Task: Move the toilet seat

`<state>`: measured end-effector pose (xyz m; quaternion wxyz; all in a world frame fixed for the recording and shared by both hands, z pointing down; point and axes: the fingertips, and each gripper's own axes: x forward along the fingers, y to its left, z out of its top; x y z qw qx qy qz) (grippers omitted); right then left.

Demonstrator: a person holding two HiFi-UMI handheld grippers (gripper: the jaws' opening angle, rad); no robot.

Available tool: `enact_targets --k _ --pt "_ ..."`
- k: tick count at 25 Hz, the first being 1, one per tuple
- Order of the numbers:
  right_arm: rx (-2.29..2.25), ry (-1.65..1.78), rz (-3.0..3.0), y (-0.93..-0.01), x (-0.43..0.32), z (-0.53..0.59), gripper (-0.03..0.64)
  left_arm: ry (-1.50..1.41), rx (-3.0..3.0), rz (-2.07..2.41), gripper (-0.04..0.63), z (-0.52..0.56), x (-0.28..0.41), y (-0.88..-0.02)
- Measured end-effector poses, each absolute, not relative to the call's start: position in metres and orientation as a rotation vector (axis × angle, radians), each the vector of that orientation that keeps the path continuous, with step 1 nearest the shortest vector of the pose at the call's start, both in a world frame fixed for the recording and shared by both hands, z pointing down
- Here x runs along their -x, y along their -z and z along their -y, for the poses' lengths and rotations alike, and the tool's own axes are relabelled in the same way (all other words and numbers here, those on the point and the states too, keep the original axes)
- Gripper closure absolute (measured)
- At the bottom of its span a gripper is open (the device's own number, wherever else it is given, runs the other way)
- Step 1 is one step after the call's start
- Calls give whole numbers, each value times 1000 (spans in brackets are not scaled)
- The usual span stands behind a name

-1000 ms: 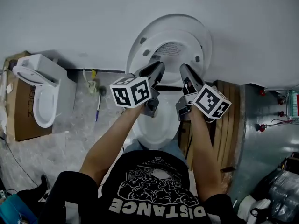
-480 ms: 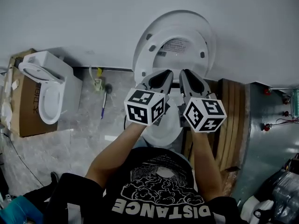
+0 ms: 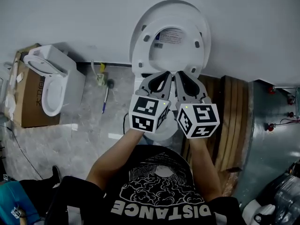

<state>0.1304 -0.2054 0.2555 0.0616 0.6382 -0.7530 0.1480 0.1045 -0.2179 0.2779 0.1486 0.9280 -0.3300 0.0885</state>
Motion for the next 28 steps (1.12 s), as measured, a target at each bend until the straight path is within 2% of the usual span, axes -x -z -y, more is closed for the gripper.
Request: enact_targets --k 14,28 --pt "-1869 -397 2277 -264 -127 135 598 -305 -2680 1036 584 147 -100 -278" --pt "-1874 -373 2271 -260 -129 124 598 -290 -2695 1030 584 138 -103 -271"
